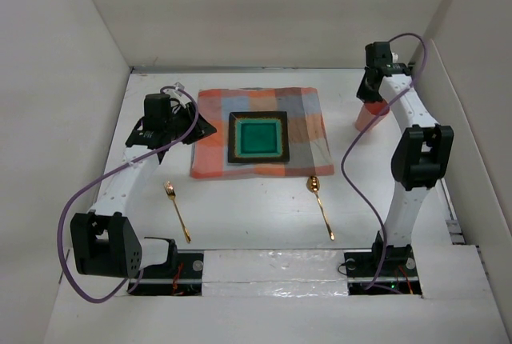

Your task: Set the dinner table for one person

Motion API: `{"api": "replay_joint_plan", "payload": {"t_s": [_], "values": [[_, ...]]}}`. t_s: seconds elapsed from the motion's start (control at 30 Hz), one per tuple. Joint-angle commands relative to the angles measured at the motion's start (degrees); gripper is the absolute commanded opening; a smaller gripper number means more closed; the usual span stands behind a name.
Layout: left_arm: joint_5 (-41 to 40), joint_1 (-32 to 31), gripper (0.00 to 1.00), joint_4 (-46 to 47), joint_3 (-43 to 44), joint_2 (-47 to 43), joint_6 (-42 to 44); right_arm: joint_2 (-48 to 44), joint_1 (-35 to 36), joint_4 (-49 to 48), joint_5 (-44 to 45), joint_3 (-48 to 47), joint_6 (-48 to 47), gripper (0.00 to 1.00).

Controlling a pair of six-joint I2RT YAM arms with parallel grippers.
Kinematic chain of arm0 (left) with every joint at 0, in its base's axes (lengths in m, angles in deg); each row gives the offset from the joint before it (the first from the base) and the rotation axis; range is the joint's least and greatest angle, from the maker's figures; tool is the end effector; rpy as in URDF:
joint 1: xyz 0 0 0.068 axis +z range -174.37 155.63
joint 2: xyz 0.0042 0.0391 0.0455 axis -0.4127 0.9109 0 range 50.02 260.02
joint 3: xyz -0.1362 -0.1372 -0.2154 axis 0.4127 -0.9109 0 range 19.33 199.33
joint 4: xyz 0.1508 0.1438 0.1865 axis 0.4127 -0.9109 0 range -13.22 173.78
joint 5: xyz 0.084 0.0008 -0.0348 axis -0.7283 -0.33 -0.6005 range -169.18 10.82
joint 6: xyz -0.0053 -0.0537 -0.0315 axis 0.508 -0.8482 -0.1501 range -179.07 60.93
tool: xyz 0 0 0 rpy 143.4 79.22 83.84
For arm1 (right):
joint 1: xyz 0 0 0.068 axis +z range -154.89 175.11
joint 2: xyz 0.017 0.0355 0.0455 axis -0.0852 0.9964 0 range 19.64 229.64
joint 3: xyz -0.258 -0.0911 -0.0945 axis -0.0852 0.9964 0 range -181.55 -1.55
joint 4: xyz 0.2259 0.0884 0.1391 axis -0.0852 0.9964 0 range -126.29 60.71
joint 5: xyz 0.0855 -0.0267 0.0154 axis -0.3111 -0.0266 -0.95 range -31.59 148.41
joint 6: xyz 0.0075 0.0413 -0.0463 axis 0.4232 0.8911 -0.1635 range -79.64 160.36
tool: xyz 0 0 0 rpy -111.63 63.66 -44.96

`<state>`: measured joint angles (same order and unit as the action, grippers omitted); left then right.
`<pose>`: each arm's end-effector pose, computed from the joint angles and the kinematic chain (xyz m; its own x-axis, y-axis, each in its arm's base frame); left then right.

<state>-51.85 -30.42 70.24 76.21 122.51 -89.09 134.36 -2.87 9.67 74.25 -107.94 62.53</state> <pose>0.3037 -0.0542 0.3117 -0.6658 -0.3763 -0.6442 0.1838 0.7541 -0.6305 0.4778 0.0039 0.2928 -0.7041 0.3385 -0.6243 0.4222 0.9064 0.0153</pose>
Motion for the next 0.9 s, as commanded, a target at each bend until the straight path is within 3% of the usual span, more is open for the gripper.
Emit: {"api": "replay_joint_plan", "payload": {"t_s": [0.0, 0.3, 0.57, 0.87], "values": [[-0.3, -0.1, 0.24, 0.6, 1.2, -0.9, 0.7, -4.6, 4.4, -1.8, 7.3, -6.3, -3.4, 0.00], [-1.4, -0.1, 0.23, -0.3, 2.4, -0.1, 1.0, 7.1, 13.6, 6.4, -0.3, -30.7, -10.2, 0.00], [-1.7, -0.1, 0.24, -1.0, 2.8, 0.4, 0.9, 14.4, 18.2, 7.1, -5.2, -38.9, -13.5, 0.00], [-3.0, -0.1, 0.23, -1.8, 2.9, -0.1, 1.1, 19.1, 20.2, 6.9, -4.5, -40.6, -14.7, 0.00]]}}
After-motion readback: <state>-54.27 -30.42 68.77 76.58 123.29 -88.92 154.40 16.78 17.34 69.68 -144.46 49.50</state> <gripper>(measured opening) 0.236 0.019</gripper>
